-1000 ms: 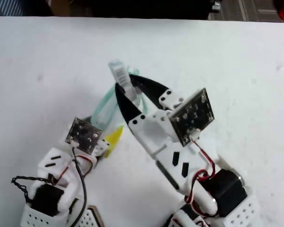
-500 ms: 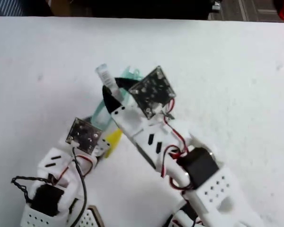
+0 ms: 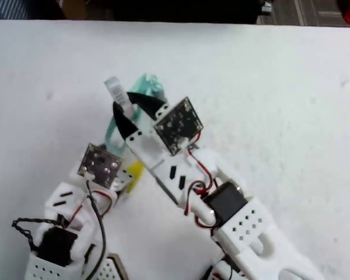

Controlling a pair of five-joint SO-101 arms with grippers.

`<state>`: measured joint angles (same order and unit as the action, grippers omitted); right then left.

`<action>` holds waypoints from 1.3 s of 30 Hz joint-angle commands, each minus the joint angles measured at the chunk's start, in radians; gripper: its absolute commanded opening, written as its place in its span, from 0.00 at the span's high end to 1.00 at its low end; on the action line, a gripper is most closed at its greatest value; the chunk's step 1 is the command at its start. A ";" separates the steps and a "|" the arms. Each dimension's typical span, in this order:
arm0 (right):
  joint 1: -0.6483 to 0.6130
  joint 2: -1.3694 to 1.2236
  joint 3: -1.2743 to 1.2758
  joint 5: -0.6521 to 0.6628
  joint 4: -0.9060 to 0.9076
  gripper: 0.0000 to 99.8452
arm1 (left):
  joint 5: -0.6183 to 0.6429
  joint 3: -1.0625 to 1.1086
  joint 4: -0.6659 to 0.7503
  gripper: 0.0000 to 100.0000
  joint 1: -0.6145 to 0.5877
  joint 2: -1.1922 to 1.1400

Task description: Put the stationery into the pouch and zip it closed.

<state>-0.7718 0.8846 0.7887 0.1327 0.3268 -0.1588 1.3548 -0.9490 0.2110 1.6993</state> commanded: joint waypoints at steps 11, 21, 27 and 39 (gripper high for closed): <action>-0.013 0.022 0.068 0.002 0.079 0.92 | 0.002 -0.055 0.021 0.74 -0.007 0.012; -0.008 0.151 -0.063 0.002 0.280 0.70 | 0.002 -0.055 0.021 0.74 -0.007 0.012; -0.005 0.148 -0.160 0.002 0.300 0.70 | 0.002 -0.055 0.021 0.74 -0.007 0.012; 0.180 0.019 -0.282 -0.006 0.306 0.96 | 0.002 -0.015 0.061 0.74 -0.007 0.012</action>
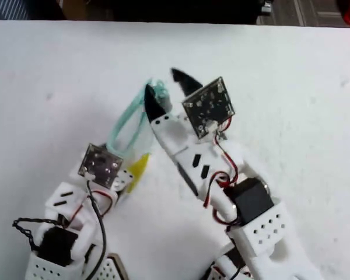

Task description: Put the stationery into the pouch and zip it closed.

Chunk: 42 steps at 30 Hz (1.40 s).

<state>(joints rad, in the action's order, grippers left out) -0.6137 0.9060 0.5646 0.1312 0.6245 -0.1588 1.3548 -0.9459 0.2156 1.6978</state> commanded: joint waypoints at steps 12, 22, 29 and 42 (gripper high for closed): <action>-0.088 -0.311 -0.654 -0.009 0.638 0.85 | -0.009 0.035 0.069 0.74 0.142 0.013; -0.104 -0.581 -1.111 -0.212 1.070 0.70 | 0.012 -0.018 0.046 0.74 0.028 0.013; -0.107 -0.579 -1.119 -0.212 1.003 0.70 | -0.040 -0.003 0.029 0.74 0.133 0.013; -0.160 -0.628 -1.059 -0.296 1.089 0.66 | -0.040 0.026 0.075 0.74 0.096 0.013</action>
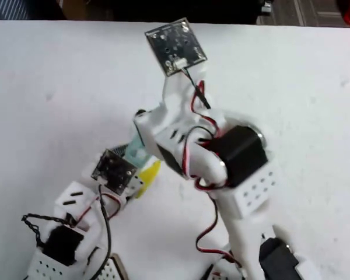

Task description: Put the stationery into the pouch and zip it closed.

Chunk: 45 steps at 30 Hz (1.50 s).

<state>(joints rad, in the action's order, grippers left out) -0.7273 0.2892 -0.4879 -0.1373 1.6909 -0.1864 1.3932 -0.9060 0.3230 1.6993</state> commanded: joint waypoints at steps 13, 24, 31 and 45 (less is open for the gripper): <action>-0.019 -0.051 0.048 -0.091 0.031 0.61 | -0.012 -0.012 0.034 0.74 -0.019 0.012; -0.050 -0.030 0.209 -0.083 0.016 0.61 | -0.012 -0.012 0.035 0.74 -0.019 0.012; -0.030 -0.148 0.032 -0.092 0.027 0.61 | -0.012 -0.017 0.028 0.74 -0.018 0.012; 0.119 -0.341 -0.173 -0.083 0.005 0.96 | -0.012 -0.020 0.028 0.73 -0.012 0.012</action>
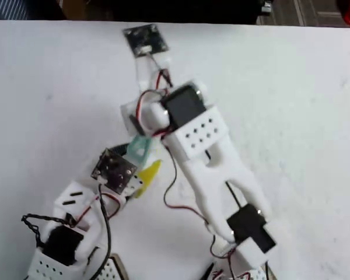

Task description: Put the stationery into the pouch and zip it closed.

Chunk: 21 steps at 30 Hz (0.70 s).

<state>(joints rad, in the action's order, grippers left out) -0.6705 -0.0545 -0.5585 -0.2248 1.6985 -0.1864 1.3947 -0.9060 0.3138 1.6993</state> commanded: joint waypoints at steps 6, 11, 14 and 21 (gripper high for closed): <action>0.142 -0.008 -0.296 0.044 -0.039 0.98 | 0.064 -0.147 -0.110 0.68 0.010 0.012; 0.171 0.002 -0.319 0.325 -0.077 0.98 | 0.135 -0.279 -0.238 0.64 -0.035 0.012; 0.166 0.025 -0.319 0.687 -0.024 0.98 | 0.132 -0.226 -0.158 0.64 -0.087 0.012; 0.134 0.168 -0.078 1.171 0.027 0.98 | 0.137 -0.149 -0.020 0.72 -0.237 0.012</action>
<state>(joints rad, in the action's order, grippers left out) -0.5125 0.0069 -0.7119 0.8324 1.7031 -0.0637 1.2444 -0.9996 0.1573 1.7162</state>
